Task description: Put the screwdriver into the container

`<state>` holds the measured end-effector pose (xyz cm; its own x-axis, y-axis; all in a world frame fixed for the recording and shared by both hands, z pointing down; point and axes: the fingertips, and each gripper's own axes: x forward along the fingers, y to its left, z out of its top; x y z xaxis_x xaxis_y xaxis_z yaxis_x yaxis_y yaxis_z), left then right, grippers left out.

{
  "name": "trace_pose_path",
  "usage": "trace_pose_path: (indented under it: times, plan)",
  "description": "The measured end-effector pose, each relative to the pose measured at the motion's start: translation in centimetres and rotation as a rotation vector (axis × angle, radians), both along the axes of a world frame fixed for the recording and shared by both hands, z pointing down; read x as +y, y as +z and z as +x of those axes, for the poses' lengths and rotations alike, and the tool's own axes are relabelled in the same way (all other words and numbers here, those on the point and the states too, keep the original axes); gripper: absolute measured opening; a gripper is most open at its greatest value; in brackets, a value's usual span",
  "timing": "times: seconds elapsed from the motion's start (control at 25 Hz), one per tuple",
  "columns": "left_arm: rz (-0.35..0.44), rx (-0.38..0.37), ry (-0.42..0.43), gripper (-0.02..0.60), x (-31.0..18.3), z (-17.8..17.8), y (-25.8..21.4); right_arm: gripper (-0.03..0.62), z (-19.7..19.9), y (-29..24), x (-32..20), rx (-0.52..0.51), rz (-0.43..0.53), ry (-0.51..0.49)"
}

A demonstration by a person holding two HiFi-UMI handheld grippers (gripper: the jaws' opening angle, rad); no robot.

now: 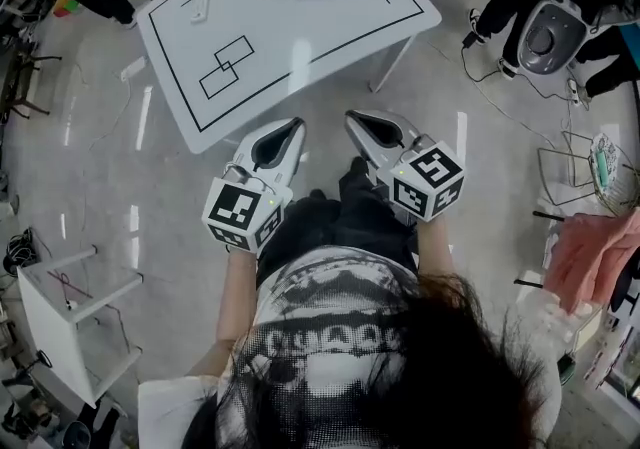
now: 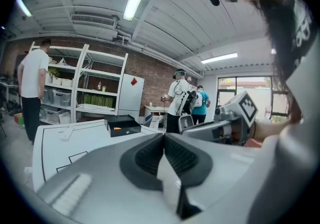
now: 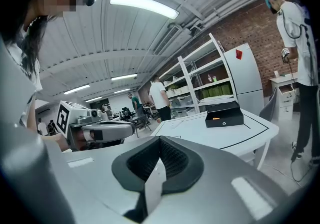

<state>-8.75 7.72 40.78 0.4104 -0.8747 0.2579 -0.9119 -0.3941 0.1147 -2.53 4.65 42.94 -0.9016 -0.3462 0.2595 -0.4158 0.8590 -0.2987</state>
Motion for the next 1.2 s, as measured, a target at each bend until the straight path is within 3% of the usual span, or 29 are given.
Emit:
trace_pose_path:
  times: [0.48, 1.2]
  plan:
    - [0.014, 0.010, 0.013, 0.000, 1.3, 0.5, 0.3, -0.003, 0.2, 0.5, 1.7, 0.051, 0.029, -0.025]
    - [0.040, 0.001, 0.082, 0.000, 0.3, 2.8, 0.2, -0.002, 2.2, 0.6, 1.3, 0.069, 0.052, 0.015]
